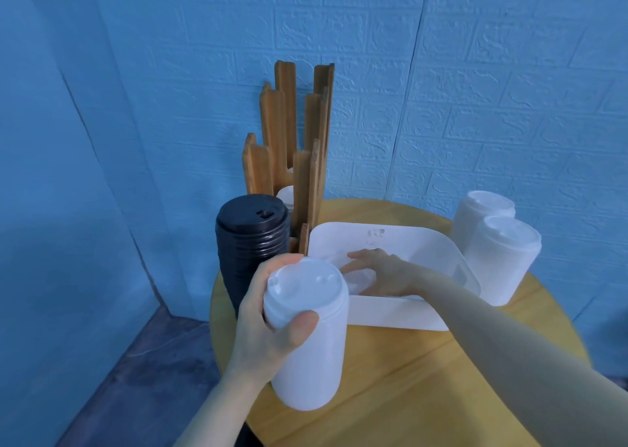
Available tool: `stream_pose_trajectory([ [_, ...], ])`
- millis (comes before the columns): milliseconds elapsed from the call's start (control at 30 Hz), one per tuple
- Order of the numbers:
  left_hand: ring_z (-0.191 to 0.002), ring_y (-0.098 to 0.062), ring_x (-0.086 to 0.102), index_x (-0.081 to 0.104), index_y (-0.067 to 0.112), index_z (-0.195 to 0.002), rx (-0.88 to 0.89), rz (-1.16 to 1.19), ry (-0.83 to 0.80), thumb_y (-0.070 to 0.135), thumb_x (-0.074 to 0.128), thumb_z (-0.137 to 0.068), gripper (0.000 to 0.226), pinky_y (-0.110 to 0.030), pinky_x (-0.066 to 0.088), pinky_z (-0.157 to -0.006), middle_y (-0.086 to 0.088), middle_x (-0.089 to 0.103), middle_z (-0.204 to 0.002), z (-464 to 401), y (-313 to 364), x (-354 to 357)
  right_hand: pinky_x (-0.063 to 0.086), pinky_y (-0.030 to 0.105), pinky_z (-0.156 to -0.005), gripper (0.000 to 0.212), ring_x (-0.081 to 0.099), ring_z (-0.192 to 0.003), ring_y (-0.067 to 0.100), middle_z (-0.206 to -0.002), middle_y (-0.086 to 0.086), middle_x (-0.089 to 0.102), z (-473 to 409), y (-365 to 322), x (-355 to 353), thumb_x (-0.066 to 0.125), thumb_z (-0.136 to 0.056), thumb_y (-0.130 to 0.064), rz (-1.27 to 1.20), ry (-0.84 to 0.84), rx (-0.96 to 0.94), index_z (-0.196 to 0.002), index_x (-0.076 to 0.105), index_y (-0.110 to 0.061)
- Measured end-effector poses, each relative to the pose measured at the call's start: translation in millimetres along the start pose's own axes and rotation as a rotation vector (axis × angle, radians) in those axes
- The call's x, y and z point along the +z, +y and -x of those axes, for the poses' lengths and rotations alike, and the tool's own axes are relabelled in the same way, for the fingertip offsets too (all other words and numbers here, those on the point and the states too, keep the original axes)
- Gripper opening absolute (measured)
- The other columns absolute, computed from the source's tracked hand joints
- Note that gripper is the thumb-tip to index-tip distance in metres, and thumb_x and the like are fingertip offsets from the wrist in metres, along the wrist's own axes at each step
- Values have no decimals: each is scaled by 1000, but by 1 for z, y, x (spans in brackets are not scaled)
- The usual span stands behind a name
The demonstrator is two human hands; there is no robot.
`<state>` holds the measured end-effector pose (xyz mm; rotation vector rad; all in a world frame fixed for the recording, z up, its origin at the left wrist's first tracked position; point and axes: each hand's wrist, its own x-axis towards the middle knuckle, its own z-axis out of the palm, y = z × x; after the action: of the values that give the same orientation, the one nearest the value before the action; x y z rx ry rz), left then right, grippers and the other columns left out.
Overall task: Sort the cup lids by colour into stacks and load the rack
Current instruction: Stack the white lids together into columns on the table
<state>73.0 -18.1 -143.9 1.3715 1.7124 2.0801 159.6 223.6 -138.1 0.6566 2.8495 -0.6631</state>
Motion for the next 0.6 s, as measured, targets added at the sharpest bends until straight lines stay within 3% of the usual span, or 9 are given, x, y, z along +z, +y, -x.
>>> stream_pose_trajectory([
  [133, -108, -2, 61, 53, 59, -113, -3, -6, -3, 85, 64, -63, 58, -10, 51, -77, 21, 64, -114, 0, 1, 0, 24, 41, -115, 25, 41, -131, 12, -135, -10, 52, -2, 4, 1, 76, -82, -29, -136, 93, -4, -101, 67, -41],
  [233, -107, -1, 61, 53, 61, -113, -3, -10, -2, 85, 64, -62, 57, -13, 52, -78, 23, 64, -113, 1, 0, 0, 35, 26, -103, 17, 56, -112, 10, -115, -6, 67, 7, 8, -4, 72, -87, -20, -231, 231, 15, -103, 72, -24],
  [367, -106, 4, 60, 53, 59, -113, -4, -21, 8, 86, 62, -63, 57, -7, 50, -75, 27, 63, -112, 2, 6, 2, 38, 14, -84, 8, 58, -74, -5, -82, -5, 66, 40, -4, -18, 67, -90, -7, -577, 444, -80, -84, 71, -11],
  [433, -107, 2, 60, 56, 46, -117, -7, 3, -2, 83, 63, -65, 64, -7, 49, -77, 24, 64, -114, 3, 7, 5, 38, 6, -73, 11, 55, -65, -12, -75, -12, 66, 55, -11, -25, 62, -93, -10, -747, 509, -86, -87, 71, -8],
  [500, -108, -5, 62, 56, 30, -119, -34, 52, -23, 77, 69, -65, 73, -12, 50, -82, 16, 65, -116, 3, 4, 9, 37, 15, -69, 14, 55, -65, -7, -70, -17, 65, 63, -15, -29, 59, -95, -18, -892, 548, -65, -86, 69, -16],
  [600, -110, -10, 62, 56, 23, -121, -48, 74, -40, 71, 74, -65, 76, -16, 49, -86, 12, 65, -118, 3, 2, 17, 38, 21, -60, 13, 54, -66, 6, -71, -7, 65, 73, -23, -36, 58, -88, -26, -1244, 524, -117, -89, 66, -16],
])
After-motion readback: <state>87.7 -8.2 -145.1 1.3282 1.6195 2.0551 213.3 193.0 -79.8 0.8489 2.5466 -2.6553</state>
